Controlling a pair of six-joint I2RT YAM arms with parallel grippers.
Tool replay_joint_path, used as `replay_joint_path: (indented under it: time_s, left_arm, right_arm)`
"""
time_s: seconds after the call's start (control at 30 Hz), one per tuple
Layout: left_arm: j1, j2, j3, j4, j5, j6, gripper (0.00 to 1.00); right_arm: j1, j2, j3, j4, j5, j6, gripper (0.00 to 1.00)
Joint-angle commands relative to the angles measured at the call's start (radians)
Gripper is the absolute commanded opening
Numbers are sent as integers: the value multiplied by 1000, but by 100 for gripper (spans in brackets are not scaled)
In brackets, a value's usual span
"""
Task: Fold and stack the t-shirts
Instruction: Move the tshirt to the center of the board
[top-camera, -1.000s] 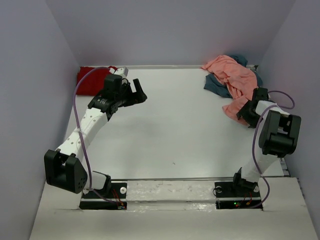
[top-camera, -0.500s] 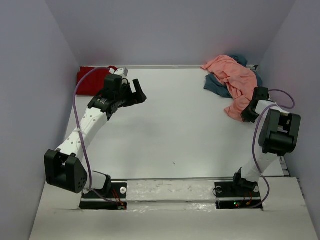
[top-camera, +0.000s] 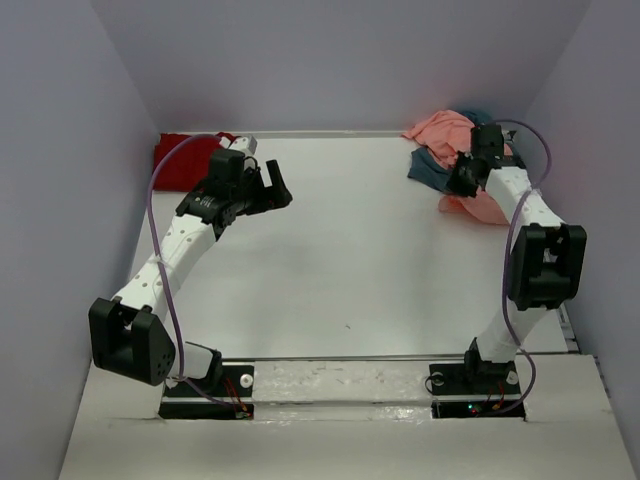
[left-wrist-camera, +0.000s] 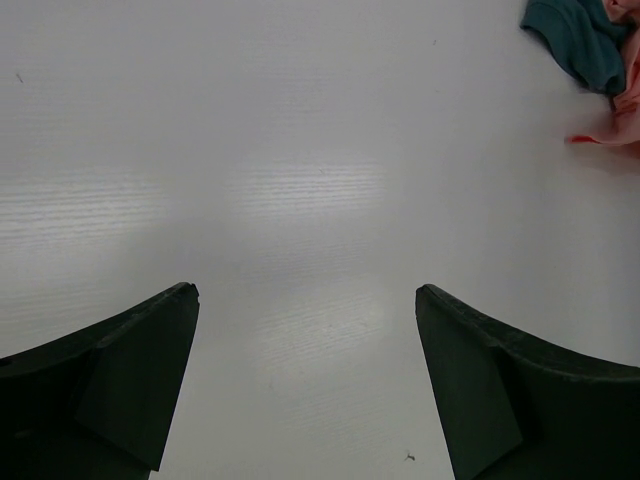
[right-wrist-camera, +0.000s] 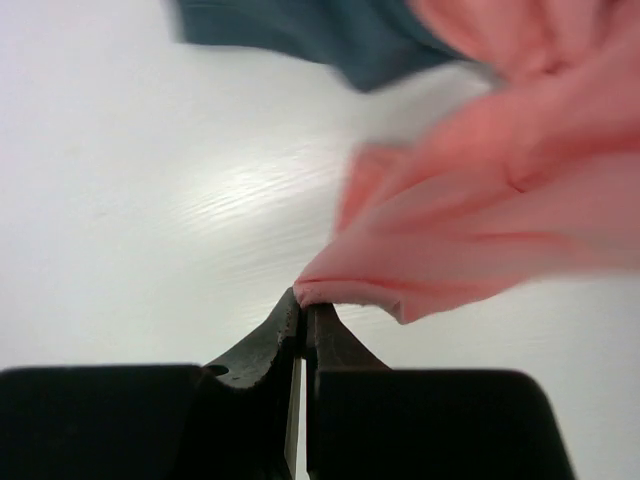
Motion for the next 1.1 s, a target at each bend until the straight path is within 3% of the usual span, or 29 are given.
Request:
replay_joint_path:
  time_s: [0.0,0.07,0.17,0.3,0.33,0.43,0.53,0.7,0.83,0.93,1.07]
  left_arm:
    - [13,-46,17,-26,-14,50,99]
    - [20,-62,7,-25,-22,51,99]
    - [51,-99,-9,-37,-39,54,99]
    - [124,-136,-9,-67,-69,36,99]
    - [132,-142,-3,-77,-94,33,99]
    - [151,-164,-15,-84,-120,18,99]
    - [161,-184,-33,-75,-112,1,99]
    - [165,-204,-52,-72,-111,-10,99]
    - [169,-204,-56,-64,-111,-10,99]
    - [171,-202,-59,-57,-108,-15,99]
    - [171,-194,-61,-41,-86,-25,99]
  right_arm:
    - [176,-56,196,-116,-131,-50,0]
    - [242,-16,270,-177,-220,-38,0]
    - [392,166,495,-326,-398,-12,0]
    - [567,332,910,-515,-600,2,0]
    - [598,358,1103,-562,-626,16,0]
    - [583,349,1256,-477,-735,152,0]
    - [522,204,1136,-296,-800,256,0]
    - [401,-22,1021,-193,-786,192,0]
    - [232,-249,760,-49,-785,206,0]
    - [138,-327,651,-38,-772,197,0]
    - [113,-349,548,-36,-756,186,0]
